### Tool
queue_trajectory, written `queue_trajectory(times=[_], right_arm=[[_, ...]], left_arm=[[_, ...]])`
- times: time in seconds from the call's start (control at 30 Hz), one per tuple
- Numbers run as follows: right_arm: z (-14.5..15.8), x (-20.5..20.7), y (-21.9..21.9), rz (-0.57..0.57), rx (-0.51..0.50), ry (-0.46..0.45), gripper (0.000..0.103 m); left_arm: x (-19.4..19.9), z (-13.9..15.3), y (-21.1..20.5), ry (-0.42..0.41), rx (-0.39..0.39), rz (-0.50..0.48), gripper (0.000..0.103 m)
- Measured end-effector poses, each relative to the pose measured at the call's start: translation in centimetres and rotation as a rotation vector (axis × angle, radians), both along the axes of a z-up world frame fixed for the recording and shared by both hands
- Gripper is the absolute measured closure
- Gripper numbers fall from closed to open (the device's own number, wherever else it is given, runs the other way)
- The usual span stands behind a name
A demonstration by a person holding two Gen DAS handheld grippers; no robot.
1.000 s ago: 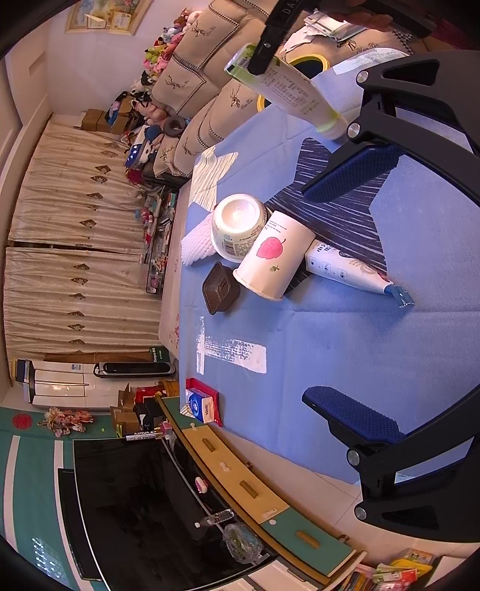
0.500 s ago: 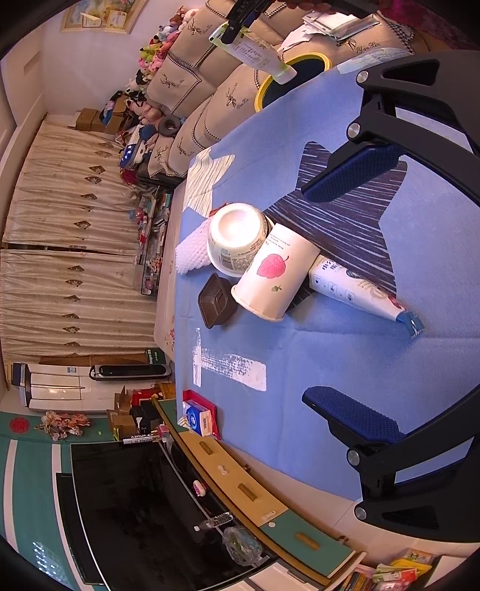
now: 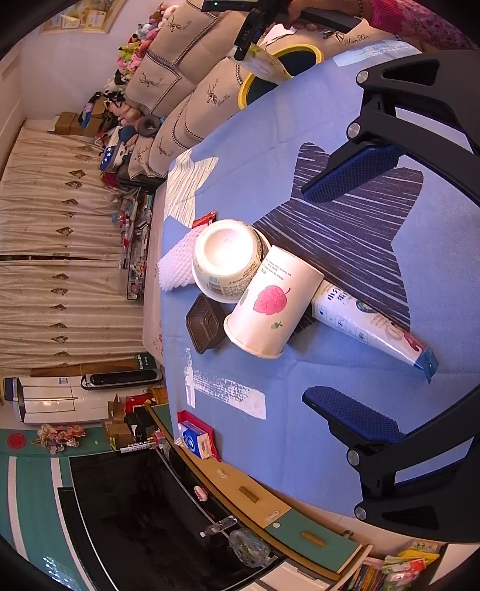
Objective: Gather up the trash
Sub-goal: 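Carry the coconut-water bottle over the yellow bin and open the right gripper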
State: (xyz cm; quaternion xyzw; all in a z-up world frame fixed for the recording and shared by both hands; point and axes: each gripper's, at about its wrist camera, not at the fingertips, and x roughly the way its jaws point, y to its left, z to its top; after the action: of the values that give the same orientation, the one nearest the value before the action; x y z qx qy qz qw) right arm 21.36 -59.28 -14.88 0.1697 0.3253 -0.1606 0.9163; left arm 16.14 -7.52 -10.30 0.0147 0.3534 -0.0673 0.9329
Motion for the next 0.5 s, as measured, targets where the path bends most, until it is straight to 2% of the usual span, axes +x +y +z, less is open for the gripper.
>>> queue_trajectory(times=[0.5], right_arm=[[-0.8, -0.9, 1.6, 0.027, -0.006, 0.018, 0.041]], left_arm=[[0.9, -1.5, -0.8, 0.033, 0.018, -0.013, 0.005]])
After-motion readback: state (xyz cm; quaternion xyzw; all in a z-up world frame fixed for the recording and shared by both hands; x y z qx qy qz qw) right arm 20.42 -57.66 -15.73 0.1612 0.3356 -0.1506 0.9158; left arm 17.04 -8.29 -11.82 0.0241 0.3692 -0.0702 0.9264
